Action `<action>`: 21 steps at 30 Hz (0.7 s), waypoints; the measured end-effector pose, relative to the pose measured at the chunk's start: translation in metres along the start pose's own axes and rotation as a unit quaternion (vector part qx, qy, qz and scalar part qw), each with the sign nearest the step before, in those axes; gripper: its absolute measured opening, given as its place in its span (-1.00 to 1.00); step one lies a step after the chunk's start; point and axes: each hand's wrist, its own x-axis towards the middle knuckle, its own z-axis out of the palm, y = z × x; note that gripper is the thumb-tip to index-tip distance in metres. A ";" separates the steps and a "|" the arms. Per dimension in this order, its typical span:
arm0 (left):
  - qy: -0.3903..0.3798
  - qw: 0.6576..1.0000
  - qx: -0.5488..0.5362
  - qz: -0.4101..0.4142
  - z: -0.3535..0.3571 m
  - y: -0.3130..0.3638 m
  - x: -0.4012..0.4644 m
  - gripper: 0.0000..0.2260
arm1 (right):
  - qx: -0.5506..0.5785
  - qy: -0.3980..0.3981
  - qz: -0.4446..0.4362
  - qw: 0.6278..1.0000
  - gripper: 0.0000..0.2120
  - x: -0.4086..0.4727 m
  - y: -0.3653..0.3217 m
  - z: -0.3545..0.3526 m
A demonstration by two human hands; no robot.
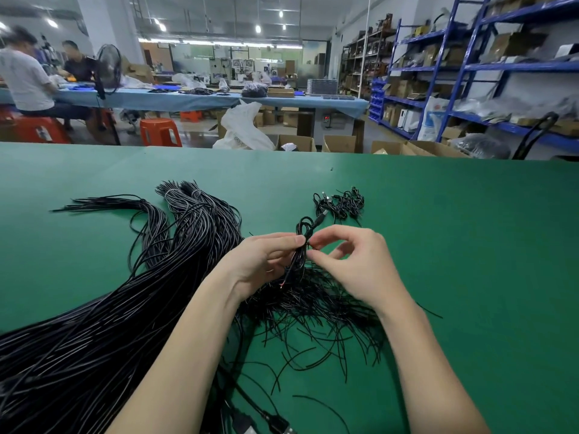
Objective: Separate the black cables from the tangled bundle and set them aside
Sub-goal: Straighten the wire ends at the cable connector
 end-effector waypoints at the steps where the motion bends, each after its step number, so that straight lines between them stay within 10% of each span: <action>1: -0.004 1.000 -0.007 -0.005 0.001 0.000 0.000 -0.68 | -0.030 0.016 -0.031 0.999 -0.88 -0.001 0.000 0.001; 9: -0.021 0.999 -0.037 0.017 -0.003 0.002 0.002 -0.73 | -0.049 0.123 -0.141 0.981 -0.92 -0.002 0.002 0.012; 12: -0.020 0.996 -0.023 0.083 -0.006 0.001 0.002 -0.59 | 0.154 0.069 0.082 0.982 -0.86 0.002 -0.004 0.018; 16: -0.021 0.995 0.006 0.100 -0.011 0.004 0.000 -0.73 | 0.485 -0.102 0.339 0.799 -0.88 -0.001 -0.008 0.012; 21: 0.001 0.997 -0.057 -0.050 -0.007 0.000 0.002 -0.72 | 0.154 -0.023 0.082 0.984 -0.90 -0.001 -0.007 0.006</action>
